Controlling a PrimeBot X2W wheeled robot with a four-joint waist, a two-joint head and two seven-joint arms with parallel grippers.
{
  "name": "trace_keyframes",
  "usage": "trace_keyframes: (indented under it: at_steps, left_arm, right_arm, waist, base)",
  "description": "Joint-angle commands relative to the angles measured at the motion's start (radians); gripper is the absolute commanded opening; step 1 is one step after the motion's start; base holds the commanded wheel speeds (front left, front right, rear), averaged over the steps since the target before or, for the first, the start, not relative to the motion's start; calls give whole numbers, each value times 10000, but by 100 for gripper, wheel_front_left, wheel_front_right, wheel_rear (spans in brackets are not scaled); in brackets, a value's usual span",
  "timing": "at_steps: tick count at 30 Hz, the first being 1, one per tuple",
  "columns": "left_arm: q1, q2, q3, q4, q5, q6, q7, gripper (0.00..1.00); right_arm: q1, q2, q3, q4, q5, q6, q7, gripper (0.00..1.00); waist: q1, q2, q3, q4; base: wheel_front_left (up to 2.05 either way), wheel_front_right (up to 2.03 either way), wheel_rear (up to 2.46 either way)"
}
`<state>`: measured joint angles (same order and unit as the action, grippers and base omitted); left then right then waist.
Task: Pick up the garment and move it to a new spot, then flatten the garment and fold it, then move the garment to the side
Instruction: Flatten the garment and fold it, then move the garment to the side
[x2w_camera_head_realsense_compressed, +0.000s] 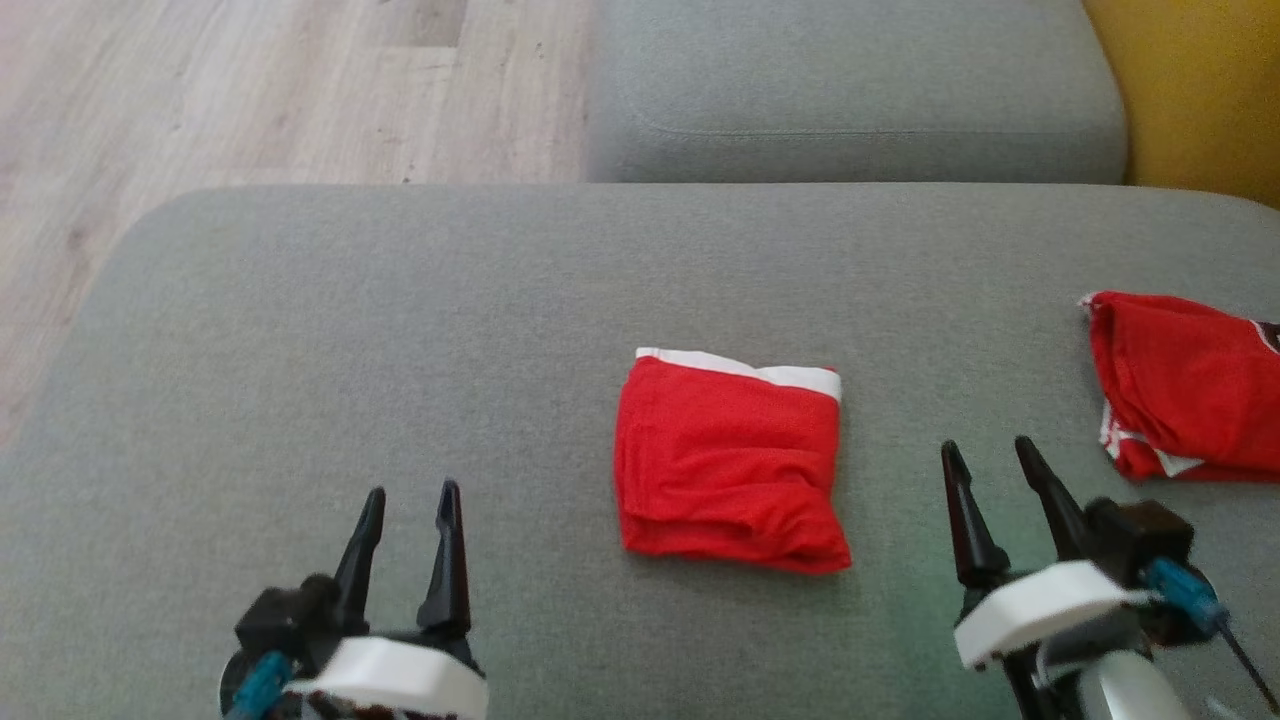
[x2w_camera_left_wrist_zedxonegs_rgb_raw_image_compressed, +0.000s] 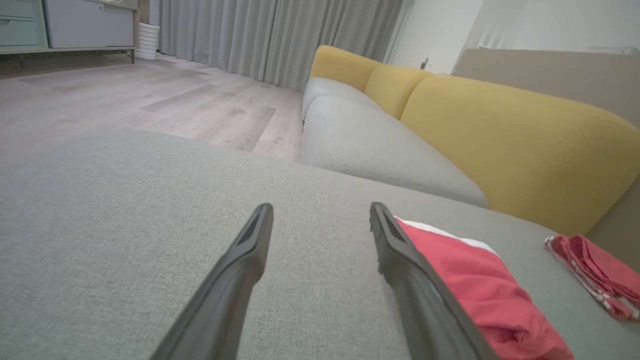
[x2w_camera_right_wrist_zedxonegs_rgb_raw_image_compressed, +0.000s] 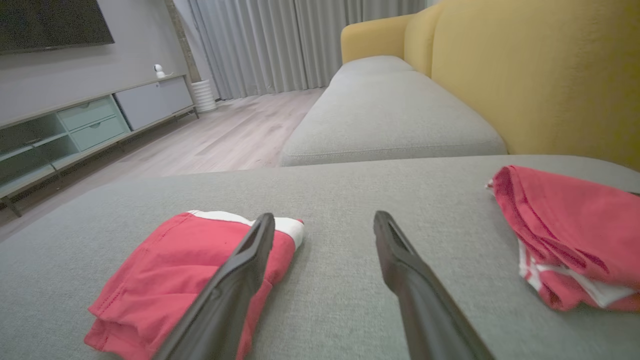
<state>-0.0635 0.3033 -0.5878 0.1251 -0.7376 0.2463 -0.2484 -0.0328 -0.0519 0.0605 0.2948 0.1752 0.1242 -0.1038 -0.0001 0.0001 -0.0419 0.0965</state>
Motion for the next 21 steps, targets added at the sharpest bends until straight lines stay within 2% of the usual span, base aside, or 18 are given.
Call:
trace_keyframes:
  at_steps: [1,10,21]
  left_arm:
    - [-244,255,366,-155,191,14,-102,100]
    - [82,190,456,125,379,-23,-123,100]
    - [102,97,614,203,490,-97,-130,100]
  right_arm:
    - [-62,15,139,-582,90,65,28,100]
    - [790,15,-117,-1412,114,65,173,100]
    - [993,16,-169,-1656,-39,65,348,100]
  waist:
    - [1,-1,-68,-145]
    - [1,-1,-152,-284]
    - [1,-1,-136,-143]
  base:
    - [0,0,0]
    - [0,0,0]
    - [0,0,0]
